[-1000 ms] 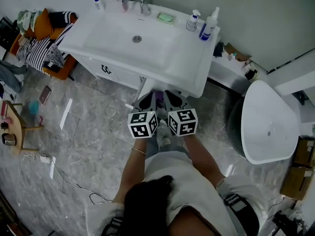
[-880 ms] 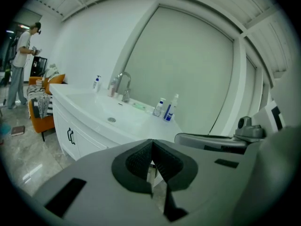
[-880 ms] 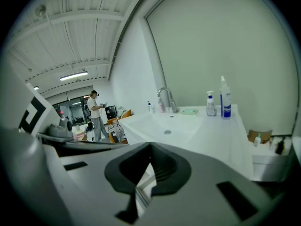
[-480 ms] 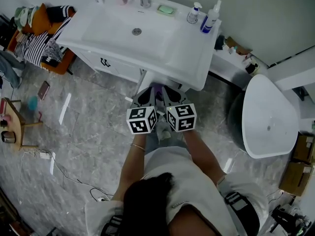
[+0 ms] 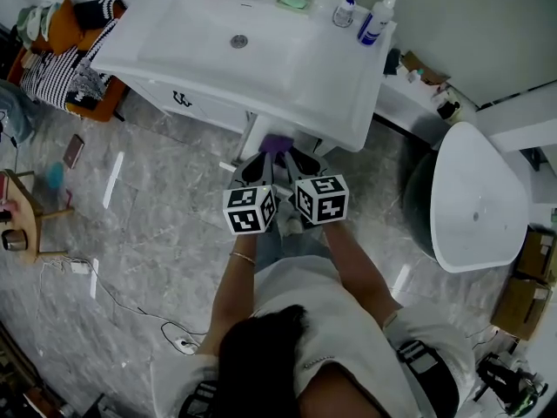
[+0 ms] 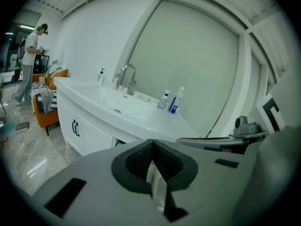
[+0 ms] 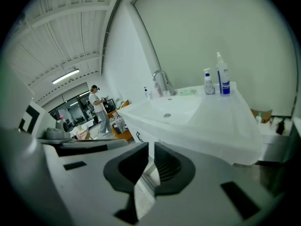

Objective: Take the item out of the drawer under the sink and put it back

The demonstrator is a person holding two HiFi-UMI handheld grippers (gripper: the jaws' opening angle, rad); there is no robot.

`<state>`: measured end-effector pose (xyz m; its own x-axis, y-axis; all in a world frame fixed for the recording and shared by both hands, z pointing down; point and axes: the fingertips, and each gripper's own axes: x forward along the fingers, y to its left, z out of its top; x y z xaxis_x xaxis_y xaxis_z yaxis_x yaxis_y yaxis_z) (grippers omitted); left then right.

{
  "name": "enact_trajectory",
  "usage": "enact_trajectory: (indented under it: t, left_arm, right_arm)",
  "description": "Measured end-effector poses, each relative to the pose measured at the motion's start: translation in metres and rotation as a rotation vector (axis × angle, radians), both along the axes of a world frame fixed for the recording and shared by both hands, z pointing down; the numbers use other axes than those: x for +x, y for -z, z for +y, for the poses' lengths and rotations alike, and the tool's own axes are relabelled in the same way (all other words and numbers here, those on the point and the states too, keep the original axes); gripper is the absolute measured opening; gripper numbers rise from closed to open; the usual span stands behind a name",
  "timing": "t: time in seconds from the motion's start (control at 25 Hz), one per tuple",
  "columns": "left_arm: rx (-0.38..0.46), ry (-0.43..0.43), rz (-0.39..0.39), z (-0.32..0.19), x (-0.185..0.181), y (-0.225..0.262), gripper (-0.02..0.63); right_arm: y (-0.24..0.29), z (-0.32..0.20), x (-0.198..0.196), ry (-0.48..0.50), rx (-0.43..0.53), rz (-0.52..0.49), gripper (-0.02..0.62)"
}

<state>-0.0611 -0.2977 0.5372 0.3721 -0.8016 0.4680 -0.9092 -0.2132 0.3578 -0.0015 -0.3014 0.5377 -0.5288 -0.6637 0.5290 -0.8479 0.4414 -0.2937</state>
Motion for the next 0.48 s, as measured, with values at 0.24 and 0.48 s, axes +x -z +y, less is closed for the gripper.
enact_trajectory:
  t: [0.24,0.48]
  left_arm:
    - [-0.095,-0.02,0.002,0.001,-0.003,-0.031,0.005]
    - [-0.124,-0.017,-0.009,-0.007,-0.009,-0.052,0.005]
  right_arm:
    - [-0.025,0.002,-0.006,0.035,-0.095,-0.013,0.143]
    - [-0.049,-0.006,-0.013,0.066,-0.132,0.01,0.197]
